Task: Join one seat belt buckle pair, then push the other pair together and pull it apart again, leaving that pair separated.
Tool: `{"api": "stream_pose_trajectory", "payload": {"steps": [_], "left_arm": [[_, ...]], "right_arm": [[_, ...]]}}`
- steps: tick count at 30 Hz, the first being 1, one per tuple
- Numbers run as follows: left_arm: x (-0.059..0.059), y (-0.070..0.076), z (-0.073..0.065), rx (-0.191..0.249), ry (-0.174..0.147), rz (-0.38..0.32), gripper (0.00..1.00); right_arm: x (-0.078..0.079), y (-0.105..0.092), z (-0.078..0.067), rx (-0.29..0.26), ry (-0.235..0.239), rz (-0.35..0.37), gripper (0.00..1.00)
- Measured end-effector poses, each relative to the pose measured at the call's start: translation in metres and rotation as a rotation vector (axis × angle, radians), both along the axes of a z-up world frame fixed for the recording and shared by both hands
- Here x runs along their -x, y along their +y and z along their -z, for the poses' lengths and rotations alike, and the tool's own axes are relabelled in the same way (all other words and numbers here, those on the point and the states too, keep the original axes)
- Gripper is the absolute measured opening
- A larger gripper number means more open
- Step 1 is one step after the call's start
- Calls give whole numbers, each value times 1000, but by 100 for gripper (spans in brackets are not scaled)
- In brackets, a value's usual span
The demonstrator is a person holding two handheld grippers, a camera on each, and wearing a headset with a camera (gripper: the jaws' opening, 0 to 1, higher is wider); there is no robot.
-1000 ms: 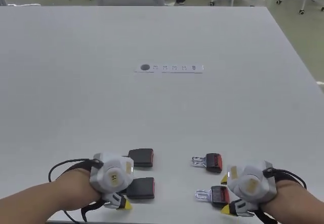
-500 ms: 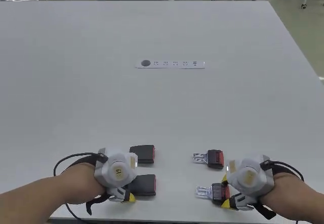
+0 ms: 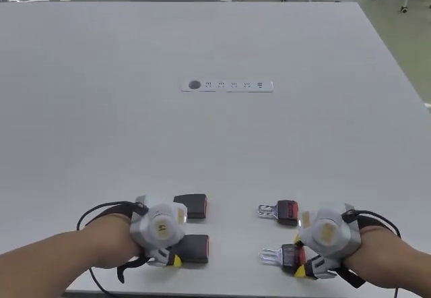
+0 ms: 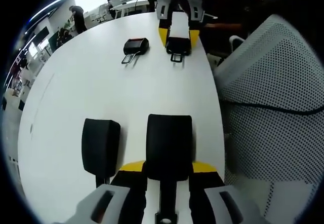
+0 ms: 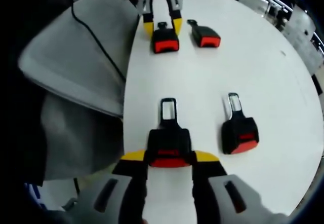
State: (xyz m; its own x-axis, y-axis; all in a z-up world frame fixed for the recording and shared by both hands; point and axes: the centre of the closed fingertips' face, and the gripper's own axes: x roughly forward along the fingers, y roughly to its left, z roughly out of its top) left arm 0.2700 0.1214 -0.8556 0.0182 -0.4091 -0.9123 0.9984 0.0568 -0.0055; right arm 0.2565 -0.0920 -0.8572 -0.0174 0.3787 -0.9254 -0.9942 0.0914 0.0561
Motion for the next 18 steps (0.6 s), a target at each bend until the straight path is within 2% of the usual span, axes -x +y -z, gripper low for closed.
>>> {"api": "stream_pose_trajectory", "payload": {"steps": [9,18], "left_arm": [[0,0,-1,-23,4,3,32],[0,0,0,-16,6,-10,32]], "right_arm": [[-1,2,-1,14,-3,17,33],[-1,19,-1,4,-16,11,34]]}}
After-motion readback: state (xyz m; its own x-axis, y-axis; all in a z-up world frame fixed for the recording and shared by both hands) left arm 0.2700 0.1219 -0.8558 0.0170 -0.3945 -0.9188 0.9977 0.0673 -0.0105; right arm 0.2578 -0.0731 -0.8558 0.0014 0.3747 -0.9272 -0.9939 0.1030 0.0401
